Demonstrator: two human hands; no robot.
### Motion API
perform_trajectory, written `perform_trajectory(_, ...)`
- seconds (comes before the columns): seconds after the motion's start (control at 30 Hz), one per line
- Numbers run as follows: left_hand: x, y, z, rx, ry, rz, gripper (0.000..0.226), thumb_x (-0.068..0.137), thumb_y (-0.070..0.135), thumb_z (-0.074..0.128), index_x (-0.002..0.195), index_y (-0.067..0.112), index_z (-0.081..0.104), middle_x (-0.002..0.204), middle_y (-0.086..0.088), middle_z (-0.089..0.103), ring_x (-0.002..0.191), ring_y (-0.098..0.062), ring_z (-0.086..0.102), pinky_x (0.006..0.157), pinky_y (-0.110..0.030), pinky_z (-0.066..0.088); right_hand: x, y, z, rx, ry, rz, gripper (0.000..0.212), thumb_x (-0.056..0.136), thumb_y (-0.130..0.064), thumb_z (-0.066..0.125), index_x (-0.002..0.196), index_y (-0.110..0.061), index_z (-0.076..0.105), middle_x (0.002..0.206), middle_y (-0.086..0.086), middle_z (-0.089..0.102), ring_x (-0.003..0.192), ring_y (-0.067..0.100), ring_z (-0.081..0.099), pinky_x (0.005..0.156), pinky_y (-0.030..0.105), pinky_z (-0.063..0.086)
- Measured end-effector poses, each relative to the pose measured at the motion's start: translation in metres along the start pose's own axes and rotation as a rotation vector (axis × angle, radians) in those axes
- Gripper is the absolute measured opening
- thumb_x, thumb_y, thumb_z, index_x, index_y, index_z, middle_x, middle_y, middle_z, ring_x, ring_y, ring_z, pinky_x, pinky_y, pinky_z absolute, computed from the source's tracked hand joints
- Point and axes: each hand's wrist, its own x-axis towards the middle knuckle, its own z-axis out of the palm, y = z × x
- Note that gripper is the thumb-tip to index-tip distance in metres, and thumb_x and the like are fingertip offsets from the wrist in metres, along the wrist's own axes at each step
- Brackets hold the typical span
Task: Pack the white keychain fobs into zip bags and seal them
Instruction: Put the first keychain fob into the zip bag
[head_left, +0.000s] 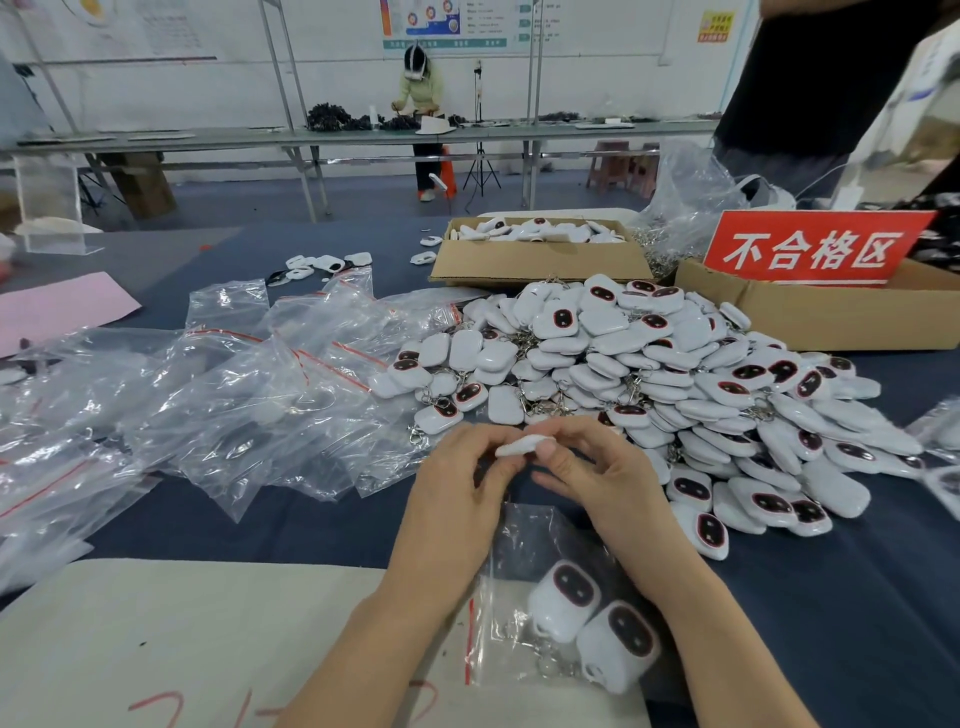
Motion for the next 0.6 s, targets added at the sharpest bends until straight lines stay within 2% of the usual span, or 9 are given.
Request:
perform_trajectory(0.07, -0.0018, 0.0007, 0.0001, 0.047, 0.021, 0.063, 0.011, 0.096, 0.024, 0.068, 0.104, 0.031, 0.071, 0.099, 0.020, 0.063, 0.099, -0.003, 0.061, 0.083, -0.017, 0.046, -0.0003, 0.0008, -0.0007, 0.004, 0.010, -0.009, 0.020, 0.092, -0.011, 0.066, 0.091, -0.028, 0.076, 0.103, 0.000, 0.076, 0.102, 0.016, 0.072, 0.079, 0.020, 0.057)
perform_trajectory(0.17, -0.0028, -0.0005, -0.0002, 0.061, 0.047, 0.094, 0.009, 0.095, 0.021, 0.069, 0.102, 0.027, 0.072, 0.097, 0.018, 0.061, 0.097, -0.003, 0.060, 0.081, -0.014, 0.043, 0.0005, 0.0025, -0.0017, 0.008, -0.005, -0.017, 0.026, 0.092, -0.008, 0.064, 0.088, -0.030, 0.076, 0.102, 0.001, 0.076, 0.101, 0.016, 0.072, 0.080, 0.019, 0.057)
perform_trajectory(0.23, -0.0017, -0.0001, -0.0005, 0.050, 0.047, 0.082, 0.010, 0.094, 0.020, 0.070, 0.102, 0.026, 0.074, 0.097, 0.018, 0.061, 0.096, -0.003, 0.060, 0.079, -0.013, 0.042, 0.0012, 0.0027, -0.0021, 0.006, -0.006, -0.029, 0.020, 0.089, -0.014, 0.065, 0.089, -0.030, 0.076, 0.104, 0.001, 0.076, 0.103, 0.016, 0.072, 0.081, 0.019, 0.057)
perform_trajectory(0.3, -0.0010, 0.0028, -0.0007, -0.012, 0.031, 0.064, 0.015, 0.094, 0.021, 0.071, 0.101, 0.033, 0.073, 0.098, 0.018, 0.062, 0.097, -0.003, 0.061, 0.081, -0.011, 0.042, 0.0006, 0.0025, -0.0031, 0.025, -0.004, -0.023, 0.015, 0.085, -0.022, 0.066, 0.093, -0.029, 0.076, 0.109, 0.000, 0.075, 0.107, 0.015, 0.070, 0.084, 0.020, 0.056)
perform_trajectory(0.37, 0.0004, 0.0052, -0.0015, -0.121, -0.011, 0.013, 0.015, 0.097, 0.027, 0.066, 0.104, 0.039, 0.071, 0.104, 0.016, 0.065, 0.103, -0.005, 0.063, 0.085, -0.013, 0.045, 0.0005, 0.0034, -0.0050, 0.043, -0.013, 0.011, 0.016, 0.088, -0.020, 0.066, 0.098, -0.027, 0.075, 0.118, -0.004, 0.072, 0.115, 0.014, 0.067, 0.091, 0.022, 0.055)
perform_trajectory(0.43, 0.0020, 0.0050, -0.0037, -0.242, -0.056, -0.090, 0.014, 0.099, 0.030, 0.063, 0.109, 0.036, 0.071, 0.108, 0.013, 0.070, 0.104, -0.006, 0.065, 0.088, -0.017, 0.049, 0.0004, 0.0049, -0.0062, 0.066, -0.038, 0.057, 0.021, 0.094, -0.010, 0.063, 0.099, -0.026, 0.075, 0.127, -0.009, 0.069, 0.123, 0.013, 0.062, 0.101, 0.030, 0.052)
perform_trajectory(0.5, 0.0041, 0.0038, -0.0063, -0.347, -0.095, -0.204, 0.023, 0.097, 0.025, 0.066, 0.119, 0.033, 0.067, 0.111, 0.011, 0.070, 0.104, -0.008, 0.066, 0.090, -0.019, 0.051, 0.0000, 0.0053, -0.0070, 0.145, -0.100, 0.100, 0.026, 0.097, -0.005, 0.058, 0.107, -0.023, 0.073, 0.132, -0.006, 0.066, 0.128, 0.015, 0.059, 0.110, 0.038, 0.045)
perform_trajectory(0.6, 0.0051, 0.0032, -0.0082, -0.441, -0.140, -0.297, 0.040, 0.094, 0.011, 0.070, 0.129, 0.029, 0.063, 0.113, 0.009, 0.069, 0.101, -0.004, 0.066, 0.088, -0.016, 0.051, -0.0014, 0.0019, -0.0052, 0.174, -0.184, 0.083, 0.031, 0.100, -0.006, 0.054, 0.121, -0.023, 0.066, 0.133, 0.000, 0.066, 0.127, 0.021, 0.060, 0.110, 0.037, 0.046)
